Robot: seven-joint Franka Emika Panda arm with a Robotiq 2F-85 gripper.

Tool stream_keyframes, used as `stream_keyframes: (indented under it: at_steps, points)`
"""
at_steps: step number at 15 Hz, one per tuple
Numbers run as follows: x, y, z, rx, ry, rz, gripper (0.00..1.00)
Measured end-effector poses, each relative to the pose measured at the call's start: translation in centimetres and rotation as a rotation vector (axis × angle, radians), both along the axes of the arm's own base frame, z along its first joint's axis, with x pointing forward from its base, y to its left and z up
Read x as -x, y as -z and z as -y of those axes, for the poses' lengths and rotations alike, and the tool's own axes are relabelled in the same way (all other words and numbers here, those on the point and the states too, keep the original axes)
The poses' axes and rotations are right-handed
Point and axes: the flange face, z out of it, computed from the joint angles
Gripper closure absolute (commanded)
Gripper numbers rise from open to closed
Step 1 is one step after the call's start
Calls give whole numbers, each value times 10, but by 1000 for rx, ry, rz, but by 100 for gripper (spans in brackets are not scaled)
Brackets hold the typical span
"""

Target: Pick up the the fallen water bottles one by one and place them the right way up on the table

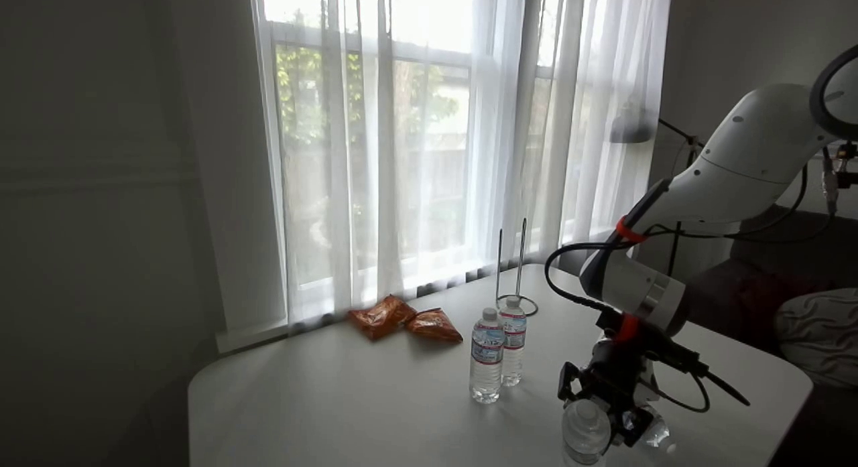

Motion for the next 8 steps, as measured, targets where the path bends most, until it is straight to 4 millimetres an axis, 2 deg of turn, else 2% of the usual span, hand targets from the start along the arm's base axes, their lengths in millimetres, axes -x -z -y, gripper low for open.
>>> stream_keyframes:
  at_steps: [8]
  points:
    - [-17, 4, 1, -49, -10, -5, 73]
